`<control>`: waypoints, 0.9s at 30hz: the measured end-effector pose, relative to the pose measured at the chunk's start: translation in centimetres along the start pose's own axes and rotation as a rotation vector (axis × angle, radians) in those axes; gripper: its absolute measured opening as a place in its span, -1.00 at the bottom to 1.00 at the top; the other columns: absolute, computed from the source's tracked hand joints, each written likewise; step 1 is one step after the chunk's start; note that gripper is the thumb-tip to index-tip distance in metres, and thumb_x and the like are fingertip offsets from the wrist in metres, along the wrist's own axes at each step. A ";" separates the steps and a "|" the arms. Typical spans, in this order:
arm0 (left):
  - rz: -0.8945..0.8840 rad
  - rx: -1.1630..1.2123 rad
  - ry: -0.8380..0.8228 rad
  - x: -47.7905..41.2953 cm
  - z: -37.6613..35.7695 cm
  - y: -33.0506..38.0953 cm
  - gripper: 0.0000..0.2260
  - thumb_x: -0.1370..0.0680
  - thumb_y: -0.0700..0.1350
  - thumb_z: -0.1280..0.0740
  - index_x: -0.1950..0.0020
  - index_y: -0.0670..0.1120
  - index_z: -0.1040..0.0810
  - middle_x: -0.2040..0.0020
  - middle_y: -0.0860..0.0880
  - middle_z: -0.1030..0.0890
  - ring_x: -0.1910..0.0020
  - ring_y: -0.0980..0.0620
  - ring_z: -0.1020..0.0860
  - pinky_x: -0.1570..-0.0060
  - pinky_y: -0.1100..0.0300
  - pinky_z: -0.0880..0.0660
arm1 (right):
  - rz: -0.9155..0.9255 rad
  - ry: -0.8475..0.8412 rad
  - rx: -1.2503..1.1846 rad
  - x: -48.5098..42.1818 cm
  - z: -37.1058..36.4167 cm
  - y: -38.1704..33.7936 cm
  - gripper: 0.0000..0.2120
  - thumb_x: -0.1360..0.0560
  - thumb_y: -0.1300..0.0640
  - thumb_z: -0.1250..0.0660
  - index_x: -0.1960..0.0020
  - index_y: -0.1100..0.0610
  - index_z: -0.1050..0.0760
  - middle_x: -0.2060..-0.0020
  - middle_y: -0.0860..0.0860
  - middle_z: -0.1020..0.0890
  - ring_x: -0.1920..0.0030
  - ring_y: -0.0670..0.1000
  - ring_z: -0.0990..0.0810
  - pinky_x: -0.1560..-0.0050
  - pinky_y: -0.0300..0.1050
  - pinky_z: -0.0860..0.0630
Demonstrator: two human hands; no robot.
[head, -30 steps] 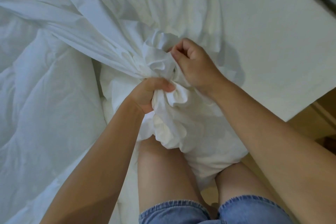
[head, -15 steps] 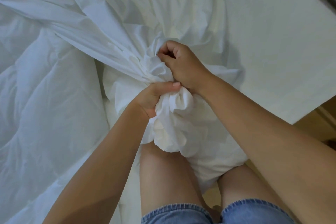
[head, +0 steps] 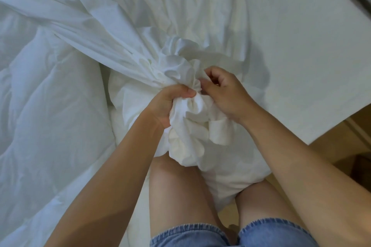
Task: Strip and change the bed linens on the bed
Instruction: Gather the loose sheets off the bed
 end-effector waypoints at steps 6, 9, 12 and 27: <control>0.031 -0.032 0.000 0.6 0.7 0.6 -0.50 -0.04 -0.11 -0.64 0.07 -0.18 -0.62 0.22 -0.14 -0.65 0.21 -0.07 -0.64 0.19 0.08 -0.59 | 0.209 -0.020 -0.022 -2.0 -2.5 -5.3 -0.80 -0.55 0.25 -0.26 0.23 0.07 -0.44 0.35 -0.17 -0.49 0.30 -0.24 -0.45 0.19 -0.40 -0.40; 0.025 -0.032 -0.019 0.7 0.5 0.9 -0.41 -0.06 -0.03 -0.66 -0.03 -0.15 -0.61 0.13 -0.16 -0.65 0.11 -0.10 -0.64 0.09 0.02 -0.59 | 0.215 0.007 -0.055 -2.4 -3.2 -5.8 -0.85 -0.54 0.28 -0.26 0.20 0.16 -0.44 0.32 -0.09 -0.48 0.27 -0.20 -0.45 0.14 -0.38 -0.41; 0.063 -0.054 -0.088 0.9 0.1 0.8 -0.54 -0.08 -0.03 -0.66 0.09 -0.13 -0.69 0.17 -0.13 -0.67 0.16 -0.06 -0.66 0.16 0.07 -0.60 | 0.171 -0.027 -0.099 -2.6 -3.7 -5.3 -0.89 -0.54 0.27 -0.28 0.17 0.21 -0.47 0.31 -0.05 -0.50 0.23 -0.15 -0.47 0.10 -0.33 -0.44; 0.112 -0.047 0.027 0.8 1.1 -0.4 -0.47 -0.19 -0.21 -0.43 -0.15 -0.24 -0.46 0.02 -0.22 -0.53 0.01 -0.18 -0.53 -0.15 -0.14 -0.44 | -0.118 0.251 -0.350 -1.1 -0.3 0.5 -0.87 -0.54 -0.03 -0.23 0.09 0.02 -0.45 0.09 -0.07 -0.55 0.02 -0.12 -0.53 -0.06 -0.14 -0.43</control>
Point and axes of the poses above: each hand's wrist, its own x-axis away from the middle knuckle, its own z-axis out of the back of the hand, y = z × x, the point moved 9 cm from there along -x, towards the middle knuckle
